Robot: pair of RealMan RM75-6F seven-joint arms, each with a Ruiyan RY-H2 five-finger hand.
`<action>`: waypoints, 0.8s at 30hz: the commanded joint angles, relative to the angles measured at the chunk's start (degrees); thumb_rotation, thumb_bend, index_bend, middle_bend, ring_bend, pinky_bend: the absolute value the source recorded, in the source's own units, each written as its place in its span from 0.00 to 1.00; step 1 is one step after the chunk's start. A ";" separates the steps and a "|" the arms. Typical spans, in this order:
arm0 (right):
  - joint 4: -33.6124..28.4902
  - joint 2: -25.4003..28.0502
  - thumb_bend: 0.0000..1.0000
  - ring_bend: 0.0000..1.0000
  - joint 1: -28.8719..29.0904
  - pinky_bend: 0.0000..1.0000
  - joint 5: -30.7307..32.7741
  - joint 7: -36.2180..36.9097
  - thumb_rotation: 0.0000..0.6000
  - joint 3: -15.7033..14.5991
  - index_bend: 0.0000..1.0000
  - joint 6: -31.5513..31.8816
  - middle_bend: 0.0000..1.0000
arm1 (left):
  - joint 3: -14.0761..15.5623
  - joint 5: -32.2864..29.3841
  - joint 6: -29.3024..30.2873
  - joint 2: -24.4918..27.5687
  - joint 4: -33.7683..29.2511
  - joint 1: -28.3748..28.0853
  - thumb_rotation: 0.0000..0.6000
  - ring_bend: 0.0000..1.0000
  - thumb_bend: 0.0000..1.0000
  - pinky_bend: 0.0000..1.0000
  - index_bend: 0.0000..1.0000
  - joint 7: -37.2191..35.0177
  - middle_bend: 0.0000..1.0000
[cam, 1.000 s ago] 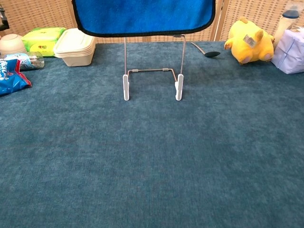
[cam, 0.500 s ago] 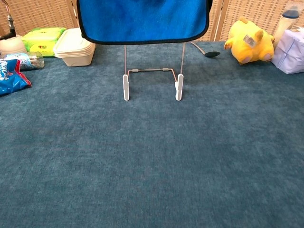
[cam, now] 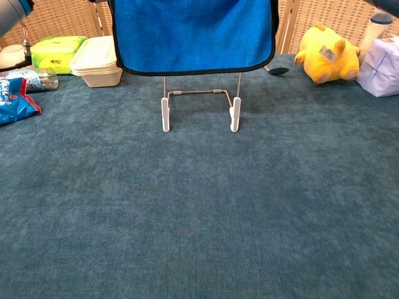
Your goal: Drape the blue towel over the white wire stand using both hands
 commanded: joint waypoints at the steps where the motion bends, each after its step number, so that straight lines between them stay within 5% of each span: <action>1: 0.31 -0.23 0.48 0.19 -0.04 0.01 0.05 0.06 1.00 -0.14 0.97 -0.01 0.45 | 0.22 -0.14 -0.01 -0.47 0.63 0.10 1.00 0.26 0.55 0.09 0.83 -0.26 0.43; 24: 3.08 -1.63 0.48 0.19 -0.24 0.01 -0.46 0.92 1.00 -1.13 0.97 -0.63 0.45 | 1.28 -0.37 -0.72 -2.73 3.24 0.18 1.00 0.26 0.55 0.08 0.83 -1.20 0.43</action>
